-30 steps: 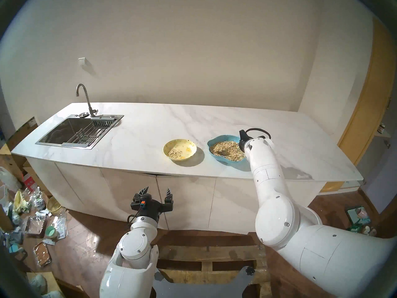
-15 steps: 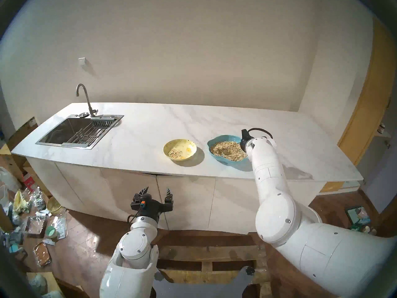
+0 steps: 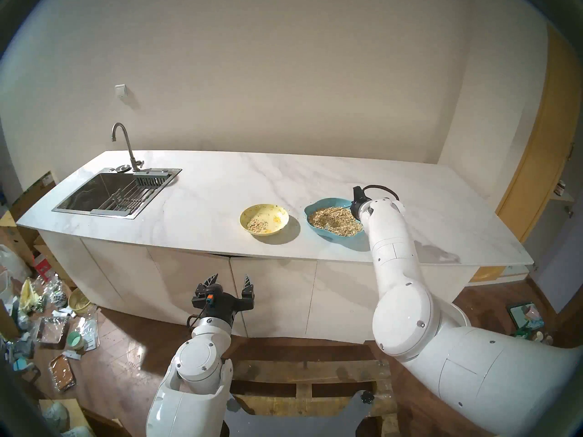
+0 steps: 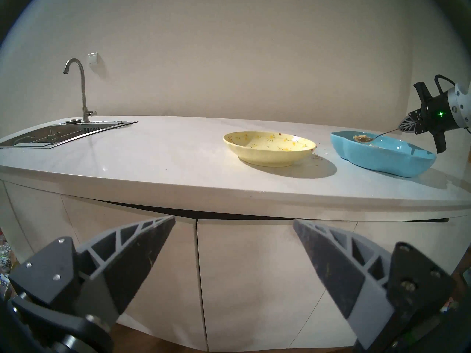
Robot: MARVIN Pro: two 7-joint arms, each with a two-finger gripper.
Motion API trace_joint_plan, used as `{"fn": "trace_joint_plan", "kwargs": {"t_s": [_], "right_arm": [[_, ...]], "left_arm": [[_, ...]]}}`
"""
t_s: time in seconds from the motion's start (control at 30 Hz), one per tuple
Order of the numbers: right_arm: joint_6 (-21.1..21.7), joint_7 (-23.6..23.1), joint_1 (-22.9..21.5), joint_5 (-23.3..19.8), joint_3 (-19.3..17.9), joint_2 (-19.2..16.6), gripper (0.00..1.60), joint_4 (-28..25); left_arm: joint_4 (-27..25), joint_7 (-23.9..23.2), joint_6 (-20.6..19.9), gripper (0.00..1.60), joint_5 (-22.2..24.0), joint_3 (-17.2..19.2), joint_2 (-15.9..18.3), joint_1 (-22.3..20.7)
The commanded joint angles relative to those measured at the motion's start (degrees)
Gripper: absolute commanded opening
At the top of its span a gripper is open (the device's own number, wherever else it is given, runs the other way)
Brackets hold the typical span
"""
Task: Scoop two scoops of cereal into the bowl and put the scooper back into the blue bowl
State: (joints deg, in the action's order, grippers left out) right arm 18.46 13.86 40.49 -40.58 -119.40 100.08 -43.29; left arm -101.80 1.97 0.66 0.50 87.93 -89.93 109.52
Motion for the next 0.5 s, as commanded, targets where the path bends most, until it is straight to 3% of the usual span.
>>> {"fn": "trace_joint_plan", "kwargs": {"t_s": [0.0,0.47], "right_arm": [[0.6,-0.4,-1.9,-0.5,0.6,1.1,0.0,-2.7],[2.6,0.4,0.0,-0.5,2.8,4.9,0.0,-7.5]], "left_arm": [[-1.5,-0.2,0.3,1.6,0.1,-0.1,0.0,-0.3],[-1.5,-0.2,0.3,1.6,0.1,-0.1,0.0,-0.3]]}}
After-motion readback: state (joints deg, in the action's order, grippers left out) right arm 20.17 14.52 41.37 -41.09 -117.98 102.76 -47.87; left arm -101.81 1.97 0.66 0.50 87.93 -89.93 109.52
